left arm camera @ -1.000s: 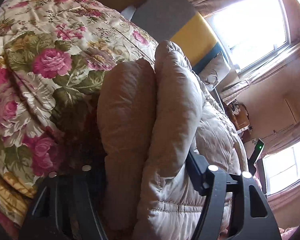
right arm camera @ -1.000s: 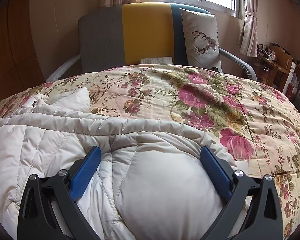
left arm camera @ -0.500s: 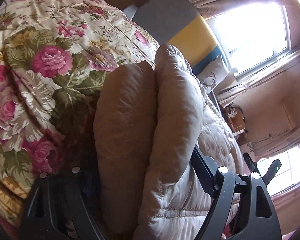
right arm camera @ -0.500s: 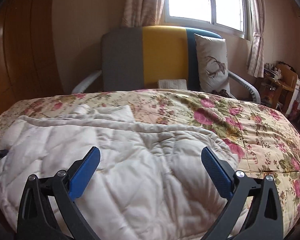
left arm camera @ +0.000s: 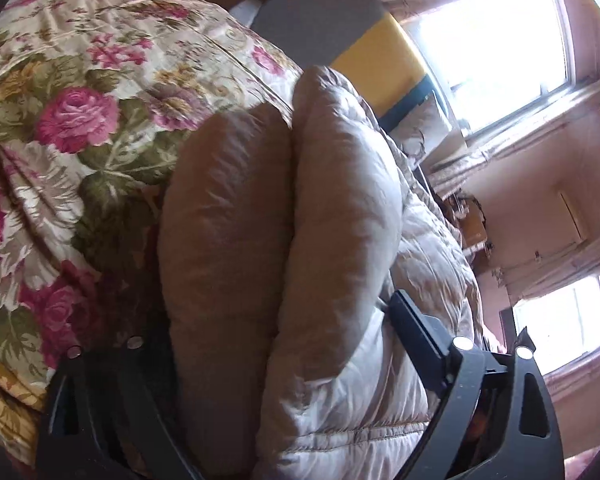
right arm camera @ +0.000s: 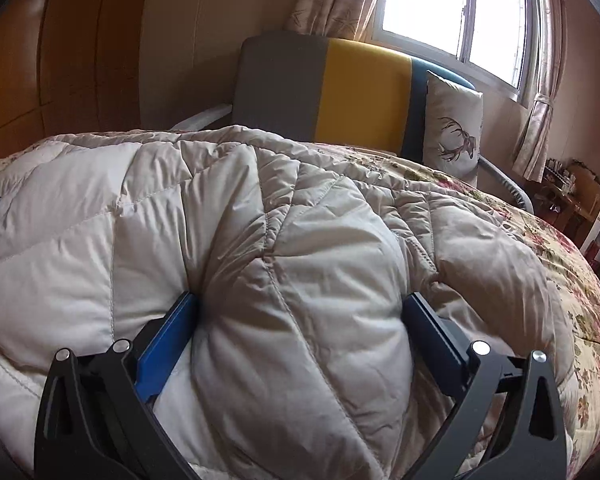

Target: Fold large clothes

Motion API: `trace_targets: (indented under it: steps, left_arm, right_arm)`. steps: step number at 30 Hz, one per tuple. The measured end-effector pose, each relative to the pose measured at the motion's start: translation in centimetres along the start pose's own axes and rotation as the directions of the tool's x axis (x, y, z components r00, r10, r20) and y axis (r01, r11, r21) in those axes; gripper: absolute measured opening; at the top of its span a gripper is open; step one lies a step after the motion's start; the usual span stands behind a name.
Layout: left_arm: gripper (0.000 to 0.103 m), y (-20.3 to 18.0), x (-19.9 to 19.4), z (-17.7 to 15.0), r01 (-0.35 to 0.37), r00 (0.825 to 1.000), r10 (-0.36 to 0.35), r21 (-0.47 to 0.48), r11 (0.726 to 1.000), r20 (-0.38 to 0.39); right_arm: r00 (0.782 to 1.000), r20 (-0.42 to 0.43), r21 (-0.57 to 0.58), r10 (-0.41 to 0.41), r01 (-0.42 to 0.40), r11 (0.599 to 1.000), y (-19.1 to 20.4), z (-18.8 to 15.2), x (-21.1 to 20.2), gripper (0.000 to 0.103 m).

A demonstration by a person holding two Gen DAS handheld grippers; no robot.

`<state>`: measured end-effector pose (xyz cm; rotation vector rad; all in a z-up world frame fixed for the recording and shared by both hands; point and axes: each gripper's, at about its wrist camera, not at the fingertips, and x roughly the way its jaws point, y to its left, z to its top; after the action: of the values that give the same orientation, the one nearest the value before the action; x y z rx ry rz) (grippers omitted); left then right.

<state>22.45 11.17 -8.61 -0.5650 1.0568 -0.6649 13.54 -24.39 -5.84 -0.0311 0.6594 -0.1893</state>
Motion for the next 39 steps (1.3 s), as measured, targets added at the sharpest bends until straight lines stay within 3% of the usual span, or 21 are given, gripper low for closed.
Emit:
trace_targets:
  steps: [2, 4, 6, 10, 13, 15, 19, 23, 26, 27, 30, 35, 39]
  left_arm:
    - [0.089, 0.0, 0.0, 0.2, 0.009, 1.000, -0.009, -0.023, 1.000, -0.004]
    - [0.068, 0.9, -0.2, 0.4, 0.027, 1.000, -0.027, -0.088, 0.996, 0.009]
    - [0.055, 1.6, -0.5, 0.4, 0.071, 0.997, -0.069, -0.130, 0.989, 0.022]
    - [0.035, 0.7, -1.2, -0.4, 0.057, 0.997, -0.052, -0.101, 0.993, 0.051]
    - [0.027, -0.5, -2.7, -0.4, 0.049, 0.995, -0.042, -0.077, 0.996, 0.092]
    - [0.025, -1.8, -4.2, -0.4, 0.048, 0.991, -0.042, -0.041, 0.998, 0.128]
    - [0.024, -3.5, -6.8, -0.3, 0.050, 0.981, -0.050, 0.005, 0.999, 0.187]
    - [0.024, -4.0, -7.3, 0.3, 0.001, 0.977, -0.003, 0.011, 1.000, 0.214]
    - [0.024, -3.4, -6.9, 0.6, -0.006, 0.980, 0.015, -0.046, 0.999, 0.197]
    - [0.024, -3.6, -6.9, 0.6, -0.003, 0.980, 0.014, -0.059, 0.998, 0.196]
    - [0.024, -5.0, -7.5, 0.5, 0.005, 0.980, 0.007, -0.060, 0.998, 0.201]
    - [0.024, -9.3, -8.8, 1.1, 0.033, 0.981, -0.026, -0.033, 0.999, 0.194]
    - [0.024, -13.3, -9.1, 1.3, 0.008, 0.983, -0.008, 0.002, 1.000, 0.186]
  right_arm:
    - [1.000, 0.008, 0.002, -0.003, 0.003, 1.000, -0.2, -0.1, 0.0, 0.101]
    - [1.000, 0.010, 0.002, -0.003, 0.003, 1.000, 0.0, -0.2, -0.2, 0.101]
    - [1.000, 0.010, 0.006, 0.000, 0.000, 1.000, 0.0, -0.3, -0.2, 0.101]
    - [1.000, 0.005, 0.005, 0.002, -0.002, 1.000, 0.1, -0.3, -0.4, 0.101]
    - [1.000, -0.014, -0.002, 0.000, 0.000, 1.000, 0.1, 0.2, -0.5, 0.101]
    - [1.000, -0.018, -0.024, -0.002, 0.001, 1.000, 0.3, 1.0, -1.0, 0.101]
    - [0.998, 0.067, -0.034, -0.015, 0.017, 0.999, 0.2, 3.2, -2.9, 0.101]
    - [0.999, 0.033, 0.033, -0.025, 0.024, 0.999, -0.4, 5.3, -1.0, 0.101]
    - [0.995, -0.094, 0.046, -0.024, 0.028, 0.999, 0.2, 4.9, 3.1, 0.101]
    - [0.994, -0.100, 0.014, -0.041, 0.043, 0.999, 0.9, 4.4, 4.0, 0.101]
    - [0.993, -0.086, -0.039, -0.084, 0.081, 0.996, 1.9, 3.9, 4.5, 0.101]
    - [0.995, -0.102, 0.020, -0.025, 0.027, 0.999, 0.5, 3.9, 4.4, 0.101]
    - [0.999, -0.024, 0.023, -0.023, 0.023, 0.999, 0.4, 3.4, 0.4, 0.101]
